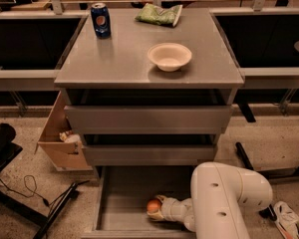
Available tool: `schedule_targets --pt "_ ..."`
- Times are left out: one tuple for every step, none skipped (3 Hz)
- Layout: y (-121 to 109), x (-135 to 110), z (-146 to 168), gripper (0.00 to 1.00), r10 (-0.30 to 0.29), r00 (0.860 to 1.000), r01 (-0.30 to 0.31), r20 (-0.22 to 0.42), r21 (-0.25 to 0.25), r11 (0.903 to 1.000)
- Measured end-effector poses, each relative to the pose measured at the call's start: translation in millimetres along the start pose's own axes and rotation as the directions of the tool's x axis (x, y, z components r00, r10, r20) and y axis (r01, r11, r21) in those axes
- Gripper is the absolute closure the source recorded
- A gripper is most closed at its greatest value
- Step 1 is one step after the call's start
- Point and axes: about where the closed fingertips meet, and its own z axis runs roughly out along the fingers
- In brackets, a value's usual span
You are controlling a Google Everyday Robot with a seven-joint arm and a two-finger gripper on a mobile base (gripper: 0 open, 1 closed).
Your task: Pick orange from bottom drawer and place on counter
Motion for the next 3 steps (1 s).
schedule_targets --pt "3.6 -7.3 -0.8 0.96 -0.014 1.000 0.014 -0.007 -0.012 0.9998" --pt "11.0 -56.3 -35.5 1.00 -0.109 0.994 0.108 -0.020 -0.058 0.9925" --pt "22.4 -109.3 -84.4 1.00 -0.145 0.989 0.142 -0.022 -0.119 0.9827"
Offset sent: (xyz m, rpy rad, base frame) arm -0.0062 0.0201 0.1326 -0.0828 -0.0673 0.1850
